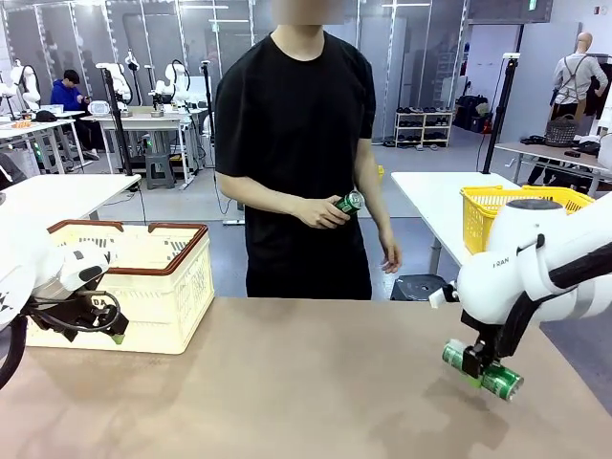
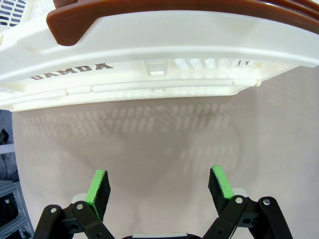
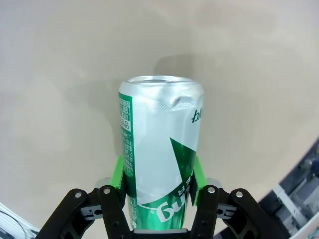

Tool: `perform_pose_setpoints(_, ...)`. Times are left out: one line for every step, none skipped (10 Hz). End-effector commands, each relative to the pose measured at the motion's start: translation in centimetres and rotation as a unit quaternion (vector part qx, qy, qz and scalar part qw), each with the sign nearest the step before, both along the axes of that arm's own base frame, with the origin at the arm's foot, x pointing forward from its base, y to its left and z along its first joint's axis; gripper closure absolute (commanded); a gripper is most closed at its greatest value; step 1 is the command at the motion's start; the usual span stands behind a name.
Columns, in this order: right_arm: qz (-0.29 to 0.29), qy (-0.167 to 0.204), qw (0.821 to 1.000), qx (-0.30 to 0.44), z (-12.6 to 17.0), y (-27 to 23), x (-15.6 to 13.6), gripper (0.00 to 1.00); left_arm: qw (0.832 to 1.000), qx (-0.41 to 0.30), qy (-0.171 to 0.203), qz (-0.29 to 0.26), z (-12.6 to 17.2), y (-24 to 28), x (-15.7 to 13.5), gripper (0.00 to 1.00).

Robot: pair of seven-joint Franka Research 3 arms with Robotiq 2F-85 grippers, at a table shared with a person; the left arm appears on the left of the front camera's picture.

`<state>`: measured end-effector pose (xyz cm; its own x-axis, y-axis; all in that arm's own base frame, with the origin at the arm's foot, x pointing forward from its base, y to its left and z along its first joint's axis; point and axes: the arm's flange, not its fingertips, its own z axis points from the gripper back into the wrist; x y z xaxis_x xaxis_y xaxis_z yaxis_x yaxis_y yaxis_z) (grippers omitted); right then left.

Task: Place the drinks into the Shopping basket.
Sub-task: Pick up one drink and place it into the Shopping basket.

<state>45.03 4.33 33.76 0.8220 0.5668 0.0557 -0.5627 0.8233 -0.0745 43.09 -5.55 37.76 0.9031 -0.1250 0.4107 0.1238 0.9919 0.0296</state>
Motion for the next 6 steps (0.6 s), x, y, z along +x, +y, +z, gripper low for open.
perform_pose_setpoints(-0.088,-0.009,0.996,-0.032,5.0,2.3,-2.4,1.0,1.0,0.0,0.001,0.0,0.0,0.1,0.0,0.0)
perform_pose_setpoints(-0.099,-0.024,0.994,-0.03,6.7,3.4,-3.2,1.0,1.0,0.0,0.001,0.0,0.0,0.1,0.0,0.0)
perform_pose_setpoints(-0.11,-0.031,0.993,-0.029,8.0,4.6,-3.9,1.0,1.0,0.0,0.001,0.0,0.0,0.1,0.0,0.0)
perform_pose_setpoints(-0.106,-0.036,0.993,-0.029,9.0,6.0,-4.2,1.0,1.0,0.0,0.001,0.0,0.0,0.1,0.0,0.0)
perform_pose_setpoints(-0.098,-0.044,0.994,-0.028,9.7,7.8,-4.3,1.0,1.0,0.0,0.001,0.0,0.0,0.1,0.0,0.0)
perform_pose_setpoints(-0.088,-0.054,0.994,-0.021,10.2,10.0,-4.3,1.0,1.0,0.0,0.001,0.0,0.0,0.1,0.0,0.0)
